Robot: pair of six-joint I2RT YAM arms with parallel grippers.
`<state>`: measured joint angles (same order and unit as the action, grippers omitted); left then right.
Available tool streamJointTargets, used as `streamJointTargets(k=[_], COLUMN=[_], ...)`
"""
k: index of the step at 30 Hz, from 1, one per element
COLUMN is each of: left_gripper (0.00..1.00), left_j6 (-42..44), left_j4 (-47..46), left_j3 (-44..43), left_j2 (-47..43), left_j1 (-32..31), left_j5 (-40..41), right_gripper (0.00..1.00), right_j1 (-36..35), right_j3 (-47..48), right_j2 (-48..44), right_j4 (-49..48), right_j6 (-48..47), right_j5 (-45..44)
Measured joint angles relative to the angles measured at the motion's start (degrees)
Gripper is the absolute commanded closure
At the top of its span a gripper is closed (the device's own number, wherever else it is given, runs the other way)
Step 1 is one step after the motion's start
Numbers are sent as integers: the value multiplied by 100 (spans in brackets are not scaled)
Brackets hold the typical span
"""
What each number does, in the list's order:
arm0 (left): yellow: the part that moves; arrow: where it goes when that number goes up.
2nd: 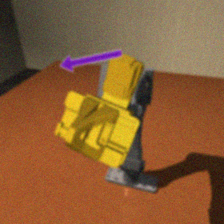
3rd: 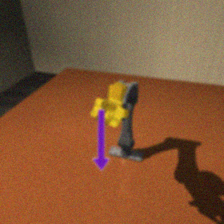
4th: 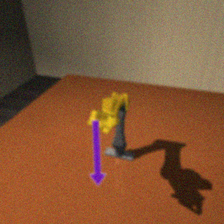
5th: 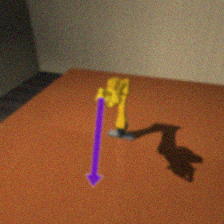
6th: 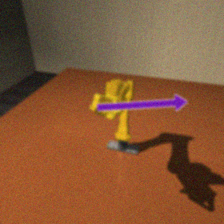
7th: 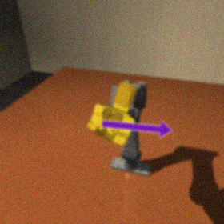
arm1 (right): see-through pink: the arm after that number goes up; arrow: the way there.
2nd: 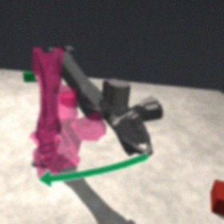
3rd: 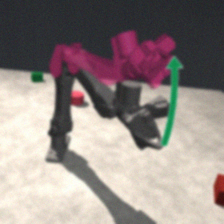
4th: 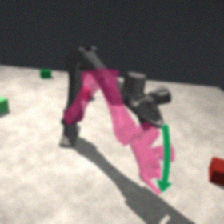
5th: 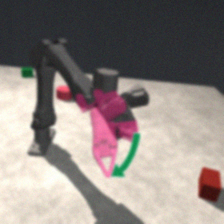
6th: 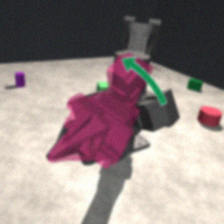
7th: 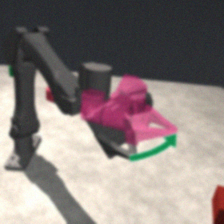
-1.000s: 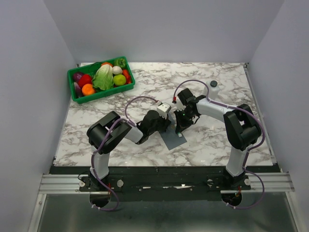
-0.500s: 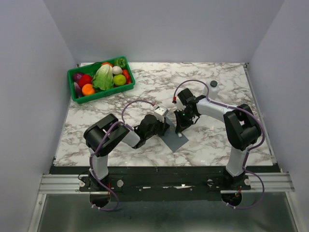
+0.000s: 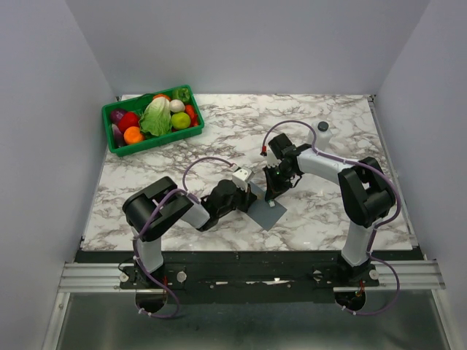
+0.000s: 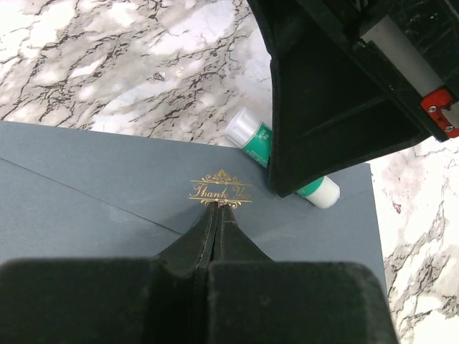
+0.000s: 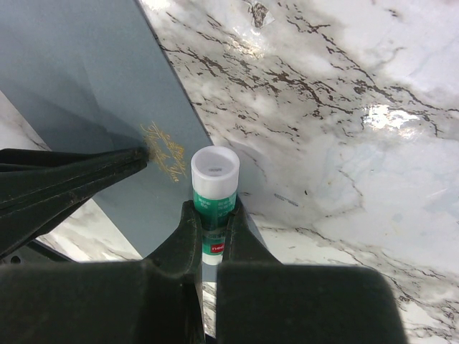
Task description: Place the letter into the envelope and seal it
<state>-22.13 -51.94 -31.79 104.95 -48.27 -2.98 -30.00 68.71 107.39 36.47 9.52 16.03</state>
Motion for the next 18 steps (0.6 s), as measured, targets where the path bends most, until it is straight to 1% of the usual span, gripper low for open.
streamJointTargets(k=[18], left_gripper=[100], left_j6=[-127], left_j4=[118], left_j3=[-140], left_j2=[50], left_j1=[-522], left_j5=[92], right_gripper=[99], right_j1=[0], right_j3=[-11], right_j2=[-7], right_j4=[-13], right_j6=[9], right_j5=[0])
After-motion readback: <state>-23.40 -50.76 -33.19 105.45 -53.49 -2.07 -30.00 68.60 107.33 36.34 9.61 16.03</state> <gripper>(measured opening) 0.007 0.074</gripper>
